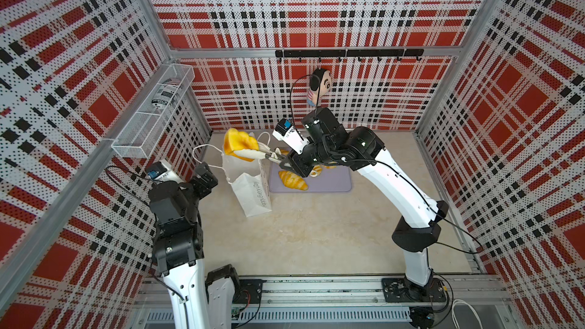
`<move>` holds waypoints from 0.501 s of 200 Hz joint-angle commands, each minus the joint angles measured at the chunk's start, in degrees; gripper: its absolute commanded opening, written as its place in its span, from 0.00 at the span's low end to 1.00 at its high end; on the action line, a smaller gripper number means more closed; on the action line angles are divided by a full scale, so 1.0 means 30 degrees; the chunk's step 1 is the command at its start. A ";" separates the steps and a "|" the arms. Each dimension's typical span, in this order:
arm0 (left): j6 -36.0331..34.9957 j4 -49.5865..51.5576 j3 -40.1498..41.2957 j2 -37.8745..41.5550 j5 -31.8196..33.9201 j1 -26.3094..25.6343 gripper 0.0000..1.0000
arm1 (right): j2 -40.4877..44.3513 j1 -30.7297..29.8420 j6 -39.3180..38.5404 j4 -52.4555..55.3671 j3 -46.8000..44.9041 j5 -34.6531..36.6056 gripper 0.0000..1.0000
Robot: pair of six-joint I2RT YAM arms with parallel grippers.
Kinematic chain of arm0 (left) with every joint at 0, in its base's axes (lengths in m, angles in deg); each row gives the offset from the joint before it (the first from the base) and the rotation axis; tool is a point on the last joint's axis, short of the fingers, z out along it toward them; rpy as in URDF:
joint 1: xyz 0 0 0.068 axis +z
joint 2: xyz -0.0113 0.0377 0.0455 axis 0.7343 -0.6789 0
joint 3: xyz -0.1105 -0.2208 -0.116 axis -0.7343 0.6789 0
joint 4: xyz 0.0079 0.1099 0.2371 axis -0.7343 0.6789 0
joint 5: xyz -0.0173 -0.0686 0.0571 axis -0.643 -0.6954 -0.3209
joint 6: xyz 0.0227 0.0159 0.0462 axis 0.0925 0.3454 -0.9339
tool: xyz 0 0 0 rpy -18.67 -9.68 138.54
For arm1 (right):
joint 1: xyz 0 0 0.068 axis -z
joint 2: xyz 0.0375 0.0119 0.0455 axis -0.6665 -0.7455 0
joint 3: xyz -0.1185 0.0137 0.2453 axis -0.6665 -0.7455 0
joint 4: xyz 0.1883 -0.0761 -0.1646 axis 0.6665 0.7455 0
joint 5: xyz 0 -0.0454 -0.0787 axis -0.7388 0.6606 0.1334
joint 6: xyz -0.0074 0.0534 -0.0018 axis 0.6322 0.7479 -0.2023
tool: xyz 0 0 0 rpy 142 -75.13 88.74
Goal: Pack bread into a paper bag
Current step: Place the fake bread in the paper bag.
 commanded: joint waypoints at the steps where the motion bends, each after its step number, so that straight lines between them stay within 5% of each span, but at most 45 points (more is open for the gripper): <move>1: 0.0343 -0.1419 0.0837 0.0166 -0.2113 0.0511 0.98 | -0.0688 -0.0179 -0.0007 -0.1273 0.0609 -0.0508 0.26; 100: 0.2230 -0.6102 0.3156 0.0253 -0.4755 0.0934 0.98 | -0.1832 -0.0164 0.0152 -0.1300 0.0605 0.0159 0.26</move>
